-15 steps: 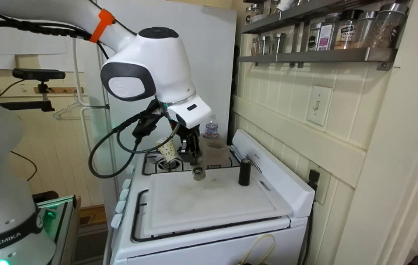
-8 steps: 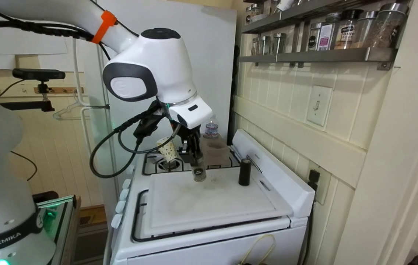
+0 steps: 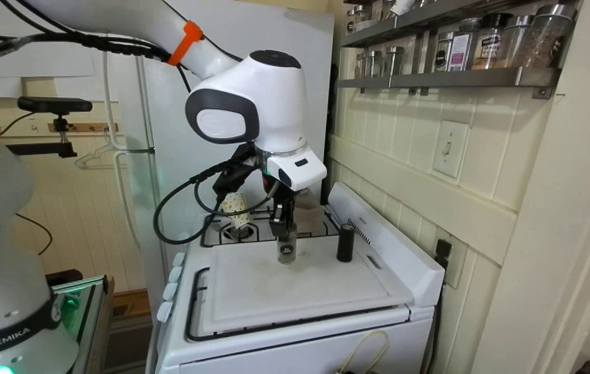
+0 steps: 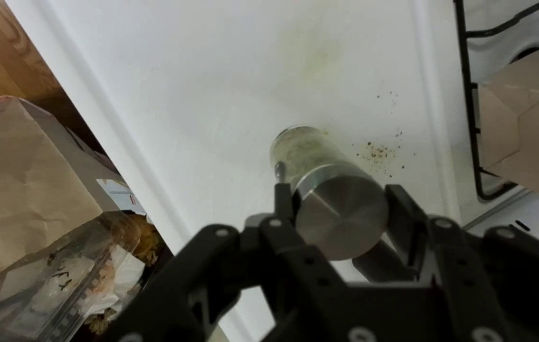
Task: Move the brown spice bottle to the right
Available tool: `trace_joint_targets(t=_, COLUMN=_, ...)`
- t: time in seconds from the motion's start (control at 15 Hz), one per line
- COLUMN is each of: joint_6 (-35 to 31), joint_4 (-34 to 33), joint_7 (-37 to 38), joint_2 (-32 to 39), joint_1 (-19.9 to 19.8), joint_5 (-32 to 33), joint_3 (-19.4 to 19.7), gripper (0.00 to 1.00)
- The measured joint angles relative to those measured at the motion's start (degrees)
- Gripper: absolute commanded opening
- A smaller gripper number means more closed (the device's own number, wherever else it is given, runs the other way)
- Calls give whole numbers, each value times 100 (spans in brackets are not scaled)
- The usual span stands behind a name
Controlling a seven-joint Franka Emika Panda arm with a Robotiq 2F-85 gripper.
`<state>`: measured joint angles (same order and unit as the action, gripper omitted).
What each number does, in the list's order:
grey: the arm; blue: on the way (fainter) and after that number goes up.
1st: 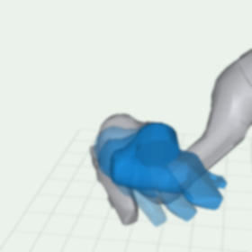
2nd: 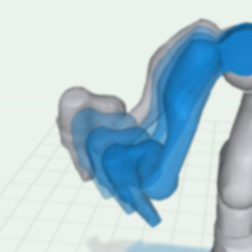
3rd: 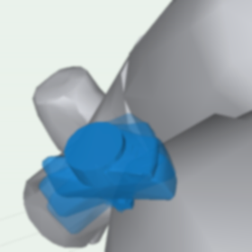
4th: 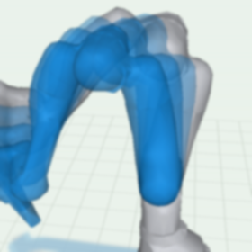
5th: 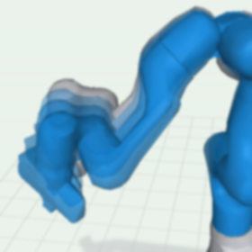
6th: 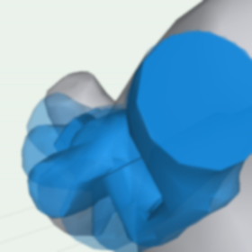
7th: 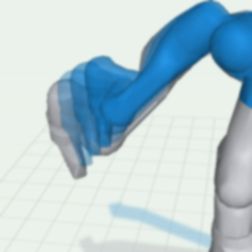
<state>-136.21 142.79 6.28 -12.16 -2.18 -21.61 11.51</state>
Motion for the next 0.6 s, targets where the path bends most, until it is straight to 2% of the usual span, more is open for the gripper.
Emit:
trace_joint_targets(t=0.13, joint_6=301, joint_4=-316, joint_7=35, joint_2=318, joint_1=-27, joint_5=23, joint_3=-59, gripper=26)
trace_joint_targets(t=0.6, joint_6=299, joint_4=-910, joint_7=272, joint_2=1160, joint_1=-103, joint_5=697, joint_3=-337, gripper=26)
